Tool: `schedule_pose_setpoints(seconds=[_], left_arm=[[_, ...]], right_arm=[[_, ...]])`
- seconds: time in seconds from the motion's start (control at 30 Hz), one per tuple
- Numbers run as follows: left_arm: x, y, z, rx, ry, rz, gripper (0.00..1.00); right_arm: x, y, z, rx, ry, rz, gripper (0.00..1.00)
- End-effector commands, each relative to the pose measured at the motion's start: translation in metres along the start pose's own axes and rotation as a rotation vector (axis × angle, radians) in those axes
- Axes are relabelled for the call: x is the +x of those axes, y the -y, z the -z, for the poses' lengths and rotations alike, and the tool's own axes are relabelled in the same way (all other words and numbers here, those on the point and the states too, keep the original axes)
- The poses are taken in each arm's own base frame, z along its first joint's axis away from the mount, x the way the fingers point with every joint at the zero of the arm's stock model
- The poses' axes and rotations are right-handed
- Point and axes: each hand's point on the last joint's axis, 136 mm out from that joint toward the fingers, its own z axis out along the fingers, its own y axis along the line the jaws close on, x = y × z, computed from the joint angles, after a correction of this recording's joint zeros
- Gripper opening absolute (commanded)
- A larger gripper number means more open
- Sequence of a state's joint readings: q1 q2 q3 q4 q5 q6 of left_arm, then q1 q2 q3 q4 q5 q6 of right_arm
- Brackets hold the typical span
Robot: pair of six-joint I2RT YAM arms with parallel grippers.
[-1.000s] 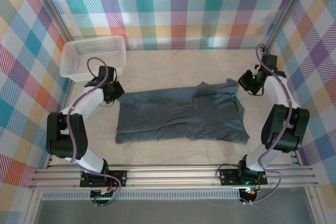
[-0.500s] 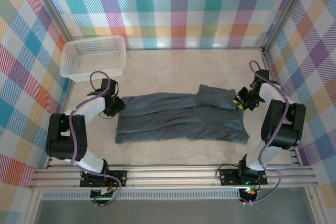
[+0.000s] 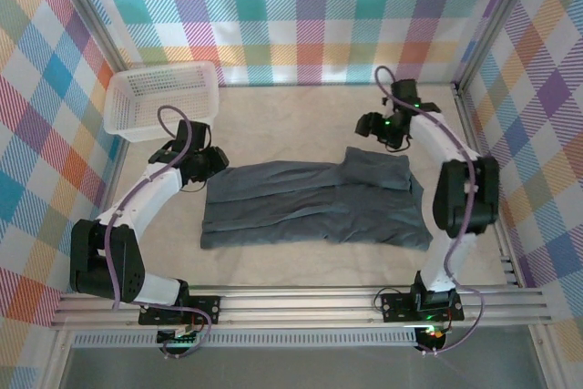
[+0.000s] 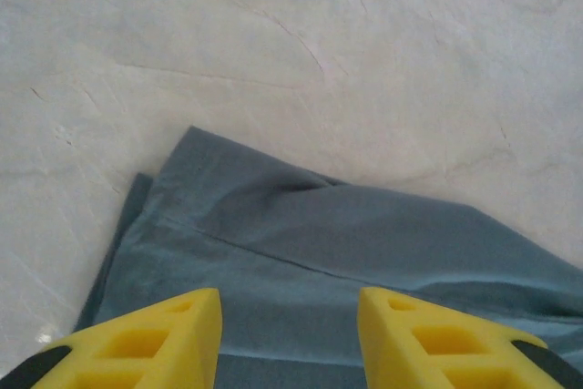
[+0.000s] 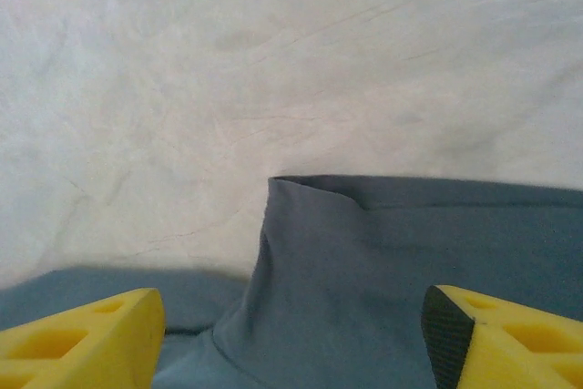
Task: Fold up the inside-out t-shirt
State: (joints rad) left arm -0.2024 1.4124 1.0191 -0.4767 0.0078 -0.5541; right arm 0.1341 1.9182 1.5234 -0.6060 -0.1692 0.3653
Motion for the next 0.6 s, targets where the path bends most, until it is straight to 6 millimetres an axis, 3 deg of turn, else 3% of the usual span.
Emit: schedule_pose_setpoints(seconds=[0.0,0.07,0.13,0.2,0.3,0.47,0.57], left_arm=[[0.004,0.0,0.008,-0.014,-0.008,-0.02,0.44],[0.008,-0.003,0.007,-0.026,-0.014,-0.023,0.44],[0.012,-0.005,0.006,-0.034,-0.019,-0.026,0.44],[0.014,-0.008,0.005,-0.038,-0.02,-0.025,0.44],[0.016,-0.01,0.003,-0.045,-0.025,-0.026,0.44],[0.017,-0.009,-0.001,-0.047,-0.032,-0.027,0.45],[0.017,-0.008,-0.004,-0.046,-0.041,-0.028,0.45]], right_arm=[[0.011,0.0,-0.041,-0.021,-0.109,0.022,0.71],[0.014,-0.004,-0.057,-0.053,-0.159,-0.001,0.59],[0.012,-0.006,-0.062,-0.061,-0.166,-0.014,0.39],[0.009,-0.007,-0.058,-0.06,-0.15,-0.011,0.2],[0.006,-0.01,-0.041,-0.052,-0.124,0.008,0.0],[0.018,-0.014,0.01,-0.046,-0.062,0.012,0.0],[0.067,0.0,0.041,-0.03,-0.032,-0.06,0.0]])
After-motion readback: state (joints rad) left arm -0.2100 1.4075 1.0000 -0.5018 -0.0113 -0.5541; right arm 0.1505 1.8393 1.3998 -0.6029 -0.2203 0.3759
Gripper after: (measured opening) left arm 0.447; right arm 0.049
